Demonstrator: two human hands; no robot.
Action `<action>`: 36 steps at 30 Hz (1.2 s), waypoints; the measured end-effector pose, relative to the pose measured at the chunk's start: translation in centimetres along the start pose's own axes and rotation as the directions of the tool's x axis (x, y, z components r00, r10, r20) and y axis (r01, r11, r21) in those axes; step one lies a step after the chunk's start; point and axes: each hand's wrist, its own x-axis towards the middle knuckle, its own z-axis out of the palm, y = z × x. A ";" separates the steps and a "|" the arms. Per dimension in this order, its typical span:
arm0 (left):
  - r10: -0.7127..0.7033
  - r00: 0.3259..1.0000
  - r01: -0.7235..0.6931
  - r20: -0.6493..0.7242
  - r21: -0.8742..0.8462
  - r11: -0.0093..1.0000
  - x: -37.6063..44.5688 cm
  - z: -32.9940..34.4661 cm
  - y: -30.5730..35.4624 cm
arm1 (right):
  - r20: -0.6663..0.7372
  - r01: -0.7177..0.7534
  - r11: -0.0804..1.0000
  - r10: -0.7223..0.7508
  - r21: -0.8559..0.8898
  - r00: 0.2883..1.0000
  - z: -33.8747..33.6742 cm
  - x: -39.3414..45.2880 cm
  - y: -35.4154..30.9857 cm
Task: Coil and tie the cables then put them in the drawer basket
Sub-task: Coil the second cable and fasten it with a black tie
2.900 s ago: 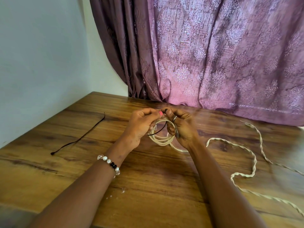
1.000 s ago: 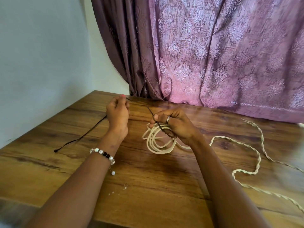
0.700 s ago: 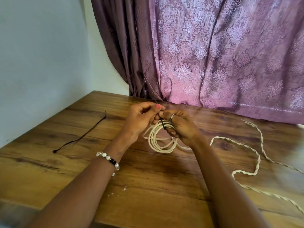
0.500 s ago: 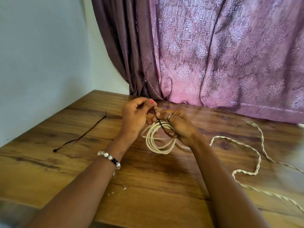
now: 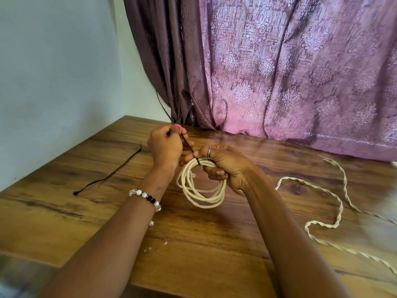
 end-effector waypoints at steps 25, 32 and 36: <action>0.184 0.940 -0.227 0.286 0.124 0.966 -2.3 1.1 0.1 | -0.354 0.147 0.986 -0.110 0.080 0.929 -1.1 0.8 1.4; 0.258 0.927 -0.331 0.274 0.270 0.904 -1.7 0.6 0.1 | -0.358 0.110 0.992 -0.084 0.054 0.930 -0.8 1.1 1.2; 0.303 0.921 -0.367 0.245 0.289 0.884 -1.4 0.5 0.2 | -0.370 0.073 0.996 -0.088 -0.053 0.925 -0.7 1.1 0.4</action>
